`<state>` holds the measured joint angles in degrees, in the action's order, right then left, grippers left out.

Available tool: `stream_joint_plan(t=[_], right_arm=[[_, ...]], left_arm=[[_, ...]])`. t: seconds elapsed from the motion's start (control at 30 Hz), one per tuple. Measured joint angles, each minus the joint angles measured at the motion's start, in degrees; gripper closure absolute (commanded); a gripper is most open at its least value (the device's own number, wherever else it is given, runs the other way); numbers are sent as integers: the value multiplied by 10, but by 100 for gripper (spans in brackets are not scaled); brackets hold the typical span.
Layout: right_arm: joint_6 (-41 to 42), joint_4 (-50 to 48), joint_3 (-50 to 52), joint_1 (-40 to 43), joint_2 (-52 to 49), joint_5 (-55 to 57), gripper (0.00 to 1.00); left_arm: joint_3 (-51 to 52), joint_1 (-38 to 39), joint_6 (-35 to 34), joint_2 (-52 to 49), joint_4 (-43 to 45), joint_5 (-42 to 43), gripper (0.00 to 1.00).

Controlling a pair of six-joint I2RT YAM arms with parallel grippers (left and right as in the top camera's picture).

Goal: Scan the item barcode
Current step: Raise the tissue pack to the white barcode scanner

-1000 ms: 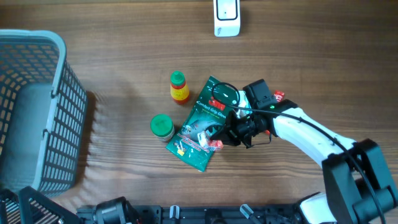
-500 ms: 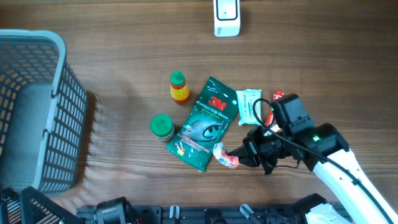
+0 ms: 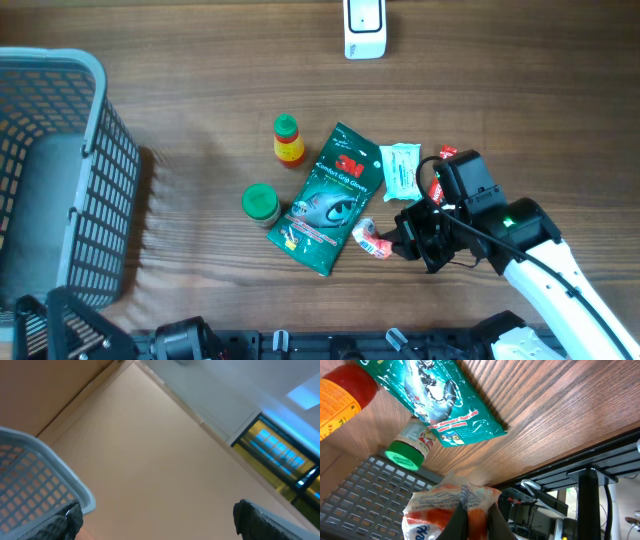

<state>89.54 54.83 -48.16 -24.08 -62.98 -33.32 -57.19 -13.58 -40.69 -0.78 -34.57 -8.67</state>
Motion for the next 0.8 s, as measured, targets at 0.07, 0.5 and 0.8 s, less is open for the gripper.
stream_joint_plan(t=[0.07, 0.5, 0.8], right_arm=[[0, 0, 0, 0, 0, 0, 94], [0, 0, 0, 0, 0, 39, 91], [-16, 8, 0, 0, 0, 68, 96]], left_arm=[[1, 0, 0, 0, -26, 0, 0], [6, 0, -2, 0, -360, 0, 0], [6, 0, -2, 0, -443, 0, 0]])
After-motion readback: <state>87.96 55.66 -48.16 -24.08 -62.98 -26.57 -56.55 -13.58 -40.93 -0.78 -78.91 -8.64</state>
